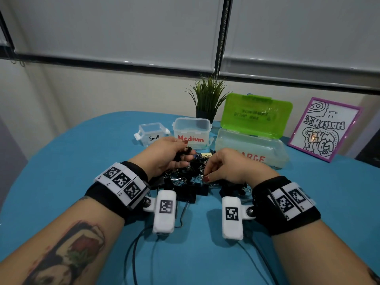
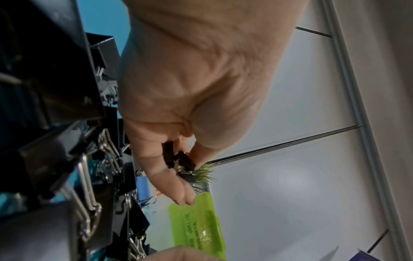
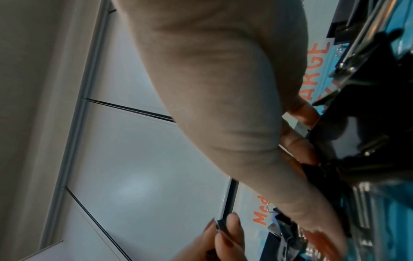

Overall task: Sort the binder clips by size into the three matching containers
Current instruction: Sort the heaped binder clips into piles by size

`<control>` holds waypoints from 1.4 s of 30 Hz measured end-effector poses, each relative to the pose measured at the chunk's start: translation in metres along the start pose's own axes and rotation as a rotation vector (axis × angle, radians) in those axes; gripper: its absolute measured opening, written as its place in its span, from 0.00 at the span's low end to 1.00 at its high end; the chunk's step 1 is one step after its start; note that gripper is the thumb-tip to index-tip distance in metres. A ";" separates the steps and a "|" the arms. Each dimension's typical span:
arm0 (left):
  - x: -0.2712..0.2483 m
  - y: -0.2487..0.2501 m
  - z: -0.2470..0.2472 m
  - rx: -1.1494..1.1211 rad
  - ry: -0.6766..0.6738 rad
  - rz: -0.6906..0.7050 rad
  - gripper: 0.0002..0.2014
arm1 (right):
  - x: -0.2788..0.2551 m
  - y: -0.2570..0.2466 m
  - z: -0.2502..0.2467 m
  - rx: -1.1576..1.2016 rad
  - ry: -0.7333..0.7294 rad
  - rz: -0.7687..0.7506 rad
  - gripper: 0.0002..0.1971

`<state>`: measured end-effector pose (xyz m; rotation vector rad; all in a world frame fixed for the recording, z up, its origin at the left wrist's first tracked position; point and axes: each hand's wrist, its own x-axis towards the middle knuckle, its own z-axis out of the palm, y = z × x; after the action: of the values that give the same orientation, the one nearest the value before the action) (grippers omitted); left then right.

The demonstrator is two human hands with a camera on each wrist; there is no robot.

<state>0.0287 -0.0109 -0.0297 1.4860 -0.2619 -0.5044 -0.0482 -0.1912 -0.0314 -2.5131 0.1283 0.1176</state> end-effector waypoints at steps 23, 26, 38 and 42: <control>-0.010 0.018 -0.024 1.001 0.149 0.085 0.20 | -0.011 -0.006 -0.010 -0.081 0.222 0.193 0.16; -0.013 0.019 -0.025 1.080 0.163 0.022 0.18 | -0.013 -0.009 -0.011 -0.176 0.135 0.247 0.22; -0.003 0.010 -0.013 -0.111 -0.019 -0.225 0.23 | -0.018 -0.014 -0.009 -0.224 0.034 0.187 0.00; -0.001 0.009 -0.011 -0.200 -0.093 -0.249 0.36 | -0.008 -0.009 -0.010 0.025 0.315 0.101 0.04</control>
<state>0.0342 -0.0009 -0.0220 1.3072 -0.0953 -0.7785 -0.0545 -0.1896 -0.0172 -2.4835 0.3818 -0.2388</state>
